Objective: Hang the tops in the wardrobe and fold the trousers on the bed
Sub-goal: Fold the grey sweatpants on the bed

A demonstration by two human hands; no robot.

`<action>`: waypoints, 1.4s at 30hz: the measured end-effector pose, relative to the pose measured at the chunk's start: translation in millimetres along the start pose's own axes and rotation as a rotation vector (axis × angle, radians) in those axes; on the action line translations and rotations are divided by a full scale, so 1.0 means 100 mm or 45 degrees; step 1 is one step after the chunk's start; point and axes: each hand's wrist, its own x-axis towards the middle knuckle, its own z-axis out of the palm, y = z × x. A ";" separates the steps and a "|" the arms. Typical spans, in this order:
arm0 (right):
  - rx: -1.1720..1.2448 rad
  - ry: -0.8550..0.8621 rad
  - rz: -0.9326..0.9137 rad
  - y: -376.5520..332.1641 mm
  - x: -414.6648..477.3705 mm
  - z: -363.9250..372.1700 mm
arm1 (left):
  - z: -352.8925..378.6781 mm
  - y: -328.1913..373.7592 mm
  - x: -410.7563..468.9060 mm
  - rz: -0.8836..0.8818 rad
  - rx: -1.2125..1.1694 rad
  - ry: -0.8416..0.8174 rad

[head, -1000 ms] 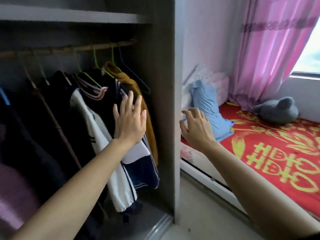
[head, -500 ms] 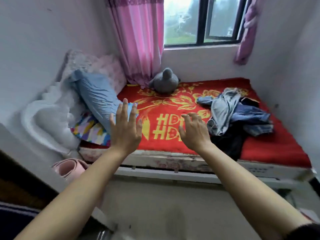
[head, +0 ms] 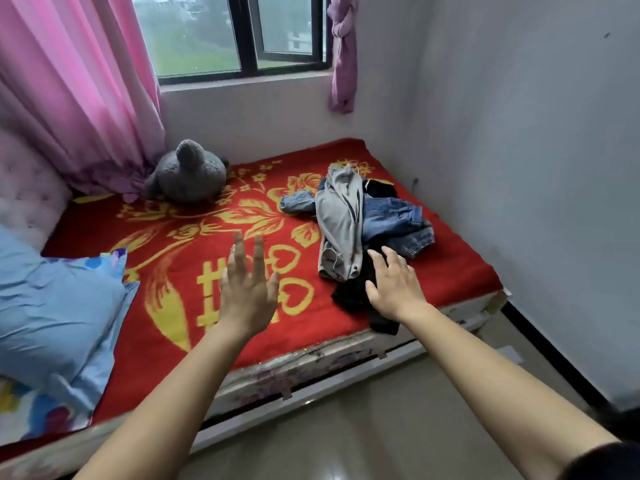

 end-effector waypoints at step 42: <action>0.737 -0.557 0.659 1.94 4.41 4.24 | 5.81 -0.44 3.93 -0.798 -0.251 -0.637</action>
